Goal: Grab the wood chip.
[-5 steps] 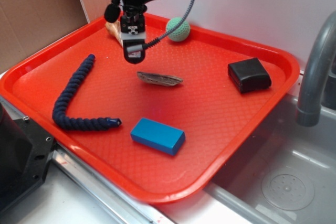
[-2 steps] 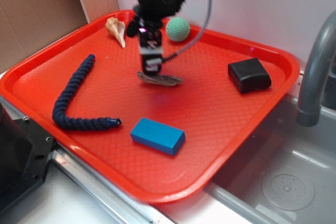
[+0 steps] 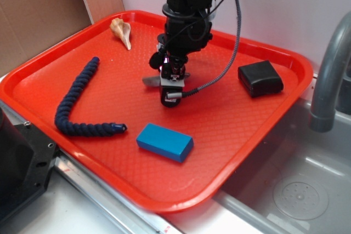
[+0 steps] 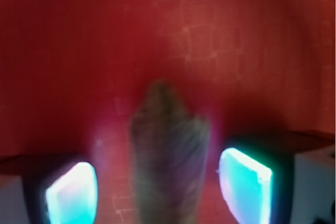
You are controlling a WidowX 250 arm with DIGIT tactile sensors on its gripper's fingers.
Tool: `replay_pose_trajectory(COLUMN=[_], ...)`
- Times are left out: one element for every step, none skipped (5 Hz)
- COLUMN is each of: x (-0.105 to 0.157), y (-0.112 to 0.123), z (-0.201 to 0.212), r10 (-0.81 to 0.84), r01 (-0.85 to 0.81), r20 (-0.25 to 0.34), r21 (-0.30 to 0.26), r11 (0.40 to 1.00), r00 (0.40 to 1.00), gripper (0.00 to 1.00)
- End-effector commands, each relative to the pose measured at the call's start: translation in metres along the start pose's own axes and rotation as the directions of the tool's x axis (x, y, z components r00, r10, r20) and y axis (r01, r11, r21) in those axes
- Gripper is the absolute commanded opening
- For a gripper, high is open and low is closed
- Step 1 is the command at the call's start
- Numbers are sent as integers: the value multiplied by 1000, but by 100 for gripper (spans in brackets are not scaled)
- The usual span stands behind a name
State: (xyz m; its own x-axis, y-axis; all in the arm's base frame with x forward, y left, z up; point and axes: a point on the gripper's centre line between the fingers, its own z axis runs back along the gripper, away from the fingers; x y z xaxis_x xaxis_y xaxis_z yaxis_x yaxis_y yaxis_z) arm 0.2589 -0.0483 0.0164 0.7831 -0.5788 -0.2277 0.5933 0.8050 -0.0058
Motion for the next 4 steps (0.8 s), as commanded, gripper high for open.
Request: replay_pose_trajectory(x=[-10, -13, -18, -38], y=[-7, -3, 10, 17], z=[10, 18, 33, 81], r10=[45, 96, 230, 488], r01=[-45, -96, -230, -490], r20=[33, 34, -11, 47], r21=[3, -1, 13, 74], r11=[999, 995, 973, 868], r00=[998, 995, 973, 871], gripper=[0, 0, 0, 0])
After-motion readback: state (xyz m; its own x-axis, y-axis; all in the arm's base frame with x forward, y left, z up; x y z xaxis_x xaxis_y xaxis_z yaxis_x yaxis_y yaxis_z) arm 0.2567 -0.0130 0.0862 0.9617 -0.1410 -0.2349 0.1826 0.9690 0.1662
